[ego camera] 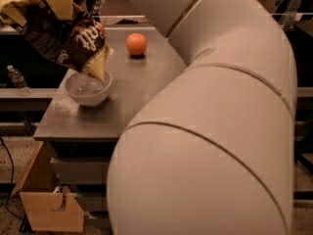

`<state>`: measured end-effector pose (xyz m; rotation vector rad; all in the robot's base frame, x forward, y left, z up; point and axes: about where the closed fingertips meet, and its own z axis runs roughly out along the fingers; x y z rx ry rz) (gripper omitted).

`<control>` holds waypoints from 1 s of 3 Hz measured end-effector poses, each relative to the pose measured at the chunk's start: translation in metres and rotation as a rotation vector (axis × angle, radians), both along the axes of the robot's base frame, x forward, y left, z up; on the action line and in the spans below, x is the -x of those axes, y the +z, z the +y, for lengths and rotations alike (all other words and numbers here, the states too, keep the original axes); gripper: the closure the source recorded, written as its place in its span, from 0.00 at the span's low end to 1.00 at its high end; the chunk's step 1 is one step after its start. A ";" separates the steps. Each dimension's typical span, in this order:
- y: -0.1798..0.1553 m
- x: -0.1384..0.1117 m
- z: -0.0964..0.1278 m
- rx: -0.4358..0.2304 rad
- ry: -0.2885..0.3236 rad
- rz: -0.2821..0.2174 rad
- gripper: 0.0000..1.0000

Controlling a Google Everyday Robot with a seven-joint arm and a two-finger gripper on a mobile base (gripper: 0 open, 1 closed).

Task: Place brown chip bag into white bowl

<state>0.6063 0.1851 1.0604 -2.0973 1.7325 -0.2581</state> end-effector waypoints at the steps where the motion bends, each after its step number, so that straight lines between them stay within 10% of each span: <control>1: -0.001 -0.002 0.005 0.000 -0.006 0.007 1.00; 3: 0.004 -0.010 -0.002 0.035 -0.058 -0.031 1.00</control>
Offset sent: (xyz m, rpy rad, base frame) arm -0.0437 -0.0590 -0.0124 -0.2881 0.1890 -0.1178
